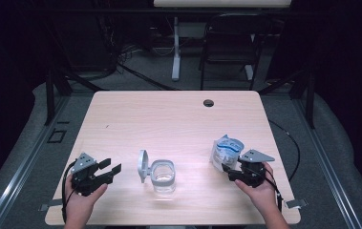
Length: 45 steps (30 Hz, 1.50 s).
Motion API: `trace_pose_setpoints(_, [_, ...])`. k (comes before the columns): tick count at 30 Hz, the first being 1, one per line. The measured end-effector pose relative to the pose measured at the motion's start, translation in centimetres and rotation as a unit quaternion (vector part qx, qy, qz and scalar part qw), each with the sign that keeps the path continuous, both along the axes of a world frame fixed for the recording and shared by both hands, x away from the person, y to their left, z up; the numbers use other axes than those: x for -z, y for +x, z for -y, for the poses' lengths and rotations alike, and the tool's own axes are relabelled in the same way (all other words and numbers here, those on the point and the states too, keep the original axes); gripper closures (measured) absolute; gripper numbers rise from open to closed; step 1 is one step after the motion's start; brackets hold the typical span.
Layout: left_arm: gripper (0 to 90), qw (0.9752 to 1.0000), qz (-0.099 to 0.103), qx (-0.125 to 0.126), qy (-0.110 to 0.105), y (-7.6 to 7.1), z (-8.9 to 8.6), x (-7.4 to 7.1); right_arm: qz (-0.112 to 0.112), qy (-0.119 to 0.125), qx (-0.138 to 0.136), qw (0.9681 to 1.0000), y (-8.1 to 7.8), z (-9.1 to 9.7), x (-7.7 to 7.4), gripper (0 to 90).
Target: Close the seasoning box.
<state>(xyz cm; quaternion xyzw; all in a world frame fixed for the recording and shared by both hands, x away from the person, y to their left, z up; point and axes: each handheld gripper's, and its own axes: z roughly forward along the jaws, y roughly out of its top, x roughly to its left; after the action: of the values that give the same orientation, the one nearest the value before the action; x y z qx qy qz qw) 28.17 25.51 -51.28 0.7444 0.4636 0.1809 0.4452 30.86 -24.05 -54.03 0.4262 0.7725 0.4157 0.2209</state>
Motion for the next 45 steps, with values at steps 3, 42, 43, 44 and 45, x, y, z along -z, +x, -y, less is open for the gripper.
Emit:
trace_pose_setpoints(3, [48.9,1.0000,0.003,-0.003,-0.001,-0.1,-0.2,0.0,-0.001,0.001,-0.005,1.0000,0.3,-0.1,0.2,38.9])
trace_pose_setpoints(42, [49.0,0.9999,0.008,-0.012,-0.004,-0.3,-0.2,0.1,-0.010,-0.011,0.061,0.9980,0.1,-2.6,0.9,46.3])
trace_pose_setpoints(43, [49.0,0.9999,0.007,-0.011,-0.004,-0.3,-0.2,0.0,-0.007,-0.008,0.067,0.9977,0.0,-2.7,0.9,46.5])
trace_pose_setpoints(44, [49.0,0.9999,0.007,-0.011,-0.003,-0.3,-0.2,0.0,-0.008,-0.009,0.069,0.9975,-0.1,-2.7,0.9,46.6])
trace_pose_setpoints(45, [49.0,0.9999,0.004,-0.011,-0.001,-0.3,-0.3,0.0,-0.007,-0.009,0.072,0.9974,-0.2,-2.8,1.0,46.7])
